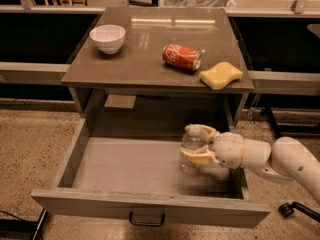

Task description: Place water bottle into top drawer

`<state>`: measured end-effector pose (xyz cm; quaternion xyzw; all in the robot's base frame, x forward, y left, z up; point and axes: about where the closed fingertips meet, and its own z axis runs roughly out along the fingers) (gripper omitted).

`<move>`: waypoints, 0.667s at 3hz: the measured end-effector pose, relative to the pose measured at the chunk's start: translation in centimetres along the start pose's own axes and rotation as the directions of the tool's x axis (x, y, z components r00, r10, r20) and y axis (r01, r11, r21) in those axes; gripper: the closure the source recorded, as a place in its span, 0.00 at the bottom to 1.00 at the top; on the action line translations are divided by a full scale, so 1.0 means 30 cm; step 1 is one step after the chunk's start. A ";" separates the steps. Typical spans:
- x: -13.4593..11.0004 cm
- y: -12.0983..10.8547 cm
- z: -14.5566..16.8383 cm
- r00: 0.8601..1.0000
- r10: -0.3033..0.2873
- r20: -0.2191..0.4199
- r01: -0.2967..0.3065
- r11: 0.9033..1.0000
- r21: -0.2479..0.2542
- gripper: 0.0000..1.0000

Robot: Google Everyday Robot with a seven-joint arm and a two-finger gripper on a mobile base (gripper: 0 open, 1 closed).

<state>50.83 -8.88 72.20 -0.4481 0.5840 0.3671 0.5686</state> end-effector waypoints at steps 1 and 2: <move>0.000 0.000 0.000 1.000 0.000 0.000 0.000 1.000 0.000 0.00; 0.000 0.000 0.000 1.000 0.000 0.000 0.000 1.000 0.000 0.00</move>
Offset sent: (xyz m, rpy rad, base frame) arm 0.0000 0.0000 0.0000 0.0000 0.0000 0.0000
